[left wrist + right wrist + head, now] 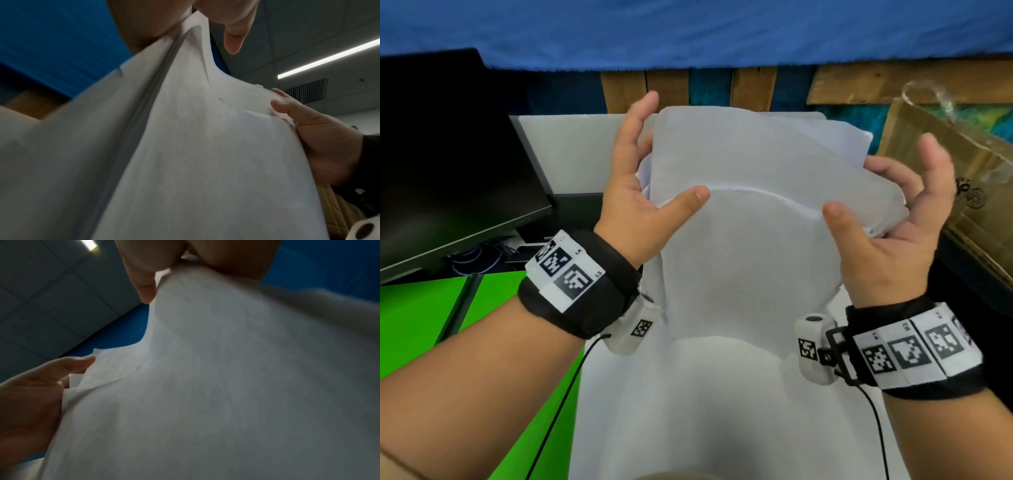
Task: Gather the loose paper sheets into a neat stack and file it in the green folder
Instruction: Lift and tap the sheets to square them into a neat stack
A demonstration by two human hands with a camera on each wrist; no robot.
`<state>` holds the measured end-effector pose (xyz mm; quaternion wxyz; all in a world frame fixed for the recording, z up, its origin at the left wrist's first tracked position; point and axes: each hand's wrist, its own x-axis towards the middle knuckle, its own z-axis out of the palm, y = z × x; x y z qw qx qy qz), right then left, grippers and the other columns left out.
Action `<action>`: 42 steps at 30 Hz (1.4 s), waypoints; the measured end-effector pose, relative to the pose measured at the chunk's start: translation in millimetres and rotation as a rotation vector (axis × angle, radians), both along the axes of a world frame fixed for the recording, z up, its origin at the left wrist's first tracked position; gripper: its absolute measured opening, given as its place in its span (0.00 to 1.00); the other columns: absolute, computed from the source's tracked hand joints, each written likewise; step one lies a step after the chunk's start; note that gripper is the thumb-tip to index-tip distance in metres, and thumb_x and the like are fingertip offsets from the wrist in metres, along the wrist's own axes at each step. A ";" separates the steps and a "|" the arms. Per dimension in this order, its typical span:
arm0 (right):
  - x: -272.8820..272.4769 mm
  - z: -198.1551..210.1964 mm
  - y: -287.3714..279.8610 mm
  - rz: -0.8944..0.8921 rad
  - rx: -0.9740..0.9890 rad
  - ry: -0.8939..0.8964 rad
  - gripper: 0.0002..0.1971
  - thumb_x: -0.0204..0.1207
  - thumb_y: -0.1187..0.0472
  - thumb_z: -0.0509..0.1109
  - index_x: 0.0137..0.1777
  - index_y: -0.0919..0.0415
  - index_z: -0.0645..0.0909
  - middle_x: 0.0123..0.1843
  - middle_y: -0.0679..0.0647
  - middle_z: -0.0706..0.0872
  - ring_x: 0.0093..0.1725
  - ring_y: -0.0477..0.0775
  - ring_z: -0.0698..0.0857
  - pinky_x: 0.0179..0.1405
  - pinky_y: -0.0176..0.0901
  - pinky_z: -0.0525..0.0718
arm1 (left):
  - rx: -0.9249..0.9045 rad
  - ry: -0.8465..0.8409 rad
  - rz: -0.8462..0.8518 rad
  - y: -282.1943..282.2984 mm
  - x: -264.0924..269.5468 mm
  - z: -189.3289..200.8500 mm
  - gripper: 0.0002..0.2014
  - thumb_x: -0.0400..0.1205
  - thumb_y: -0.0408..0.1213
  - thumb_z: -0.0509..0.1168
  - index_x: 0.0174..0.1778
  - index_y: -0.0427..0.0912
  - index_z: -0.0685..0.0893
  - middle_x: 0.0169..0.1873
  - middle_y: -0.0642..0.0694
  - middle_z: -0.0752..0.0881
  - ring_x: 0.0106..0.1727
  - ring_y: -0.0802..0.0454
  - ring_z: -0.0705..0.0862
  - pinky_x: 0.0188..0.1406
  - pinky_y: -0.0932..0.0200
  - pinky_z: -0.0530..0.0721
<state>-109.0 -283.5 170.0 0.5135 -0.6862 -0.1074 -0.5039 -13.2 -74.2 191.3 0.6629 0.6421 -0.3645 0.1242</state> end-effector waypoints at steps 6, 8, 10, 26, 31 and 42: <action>3.5 3.9 -9.7 -0.172 -0.146 0.059 0.07 0.75 0.62 0.67 0.49 0.64 0.82 0.57 0.71 0.77 0.61 0.39 0.75 0.60 0.49 0.80 | 0.085 -0.117 0.055 -1.1 6.0 2.8 0.25 0.73 0.39 0.68 0.62 0.57 0.65 0.61 0.52 0.73 0.65 0.65 0.75 0.64 0.67 0.78; 2.5 5.5 -10.0 -0.154 -0.123 0.052 0.05 0.73 0.63 0.68 0.45 0.64 0.81 0.58 0.75 0.78 0.61 0.35 0.75 0.59 0.45 0.79 | 0.073 -0.132 0.062 -0.8 6.4 4.0 0.27 0.72 0.40 0.70 0.62 0.57 0.64 0.64 0.42 0.73 0.68 0.49 0.75 0.68 0.52 0.80; 1.9 6.4 -12.9 -0.128 -0.127 0.059 0.04 0.71 0.63 0.68 0.43 0.64 0.80 0.56 0.72 0.78 0.60 0.35 0.76 0.59 0.44 0.78 | 0.082 -0.147 0.054 -2.2 6.4 6.4 0.32 0.72 0.39 0.71 0.66 0.56 0.60 0.69 0.31 0.70 0.72 0.38 0.72 0.70 0.45 0.77; 1.0 12.0 -12.8 -0.044 -0.160 0.255 0.27 0.63 0.64 0.59 0.65 0.54 0.77 0.61 0.42 0.73 0.59 0.39 0.74 0.62 0.34 0.74 | -0.019 -0.106 0.112 -10.1 5.4 13.8 0.18 0.78 0.26 0.65 0.55 0.50 0.68 0.50 0.62 0.79 0.51 0.60 0.83 0.47 0.66 0.82; 2.4 11.3 -10.4 -0.040 -0.096 0.229 0.24 0.63 0.63 0.64 0.62 0.55 0.78 0.59 0.42 0.77 0.59 0.50 0.77 0.57 0.39 0.77 | 0.027 -0.082 0.090 -10.3 7.3 13.1 0.17 0.79 0.32 0.66 0.59 0.54 0.72 0.56 0.59 0.77 0.55 0.62 0.81 0.53 0.69 0.81; 9.4 -10.1 -19.3 0.091 -0.038 0.179 0.40 0.54 0.51 0.83 0.62 0.53 0.62 0.58 0.54 0.73 0.57 0.40 0.80 0.53 0.41 0.83 | -0.065 0.042 0.174 -8.8 16.8 2.6 0.16 0.79 0.25 0.63 0.36 0.51 0.71 0.38 0.55 0.76 0.40 0.72 0.82 0.38 0.76 0.78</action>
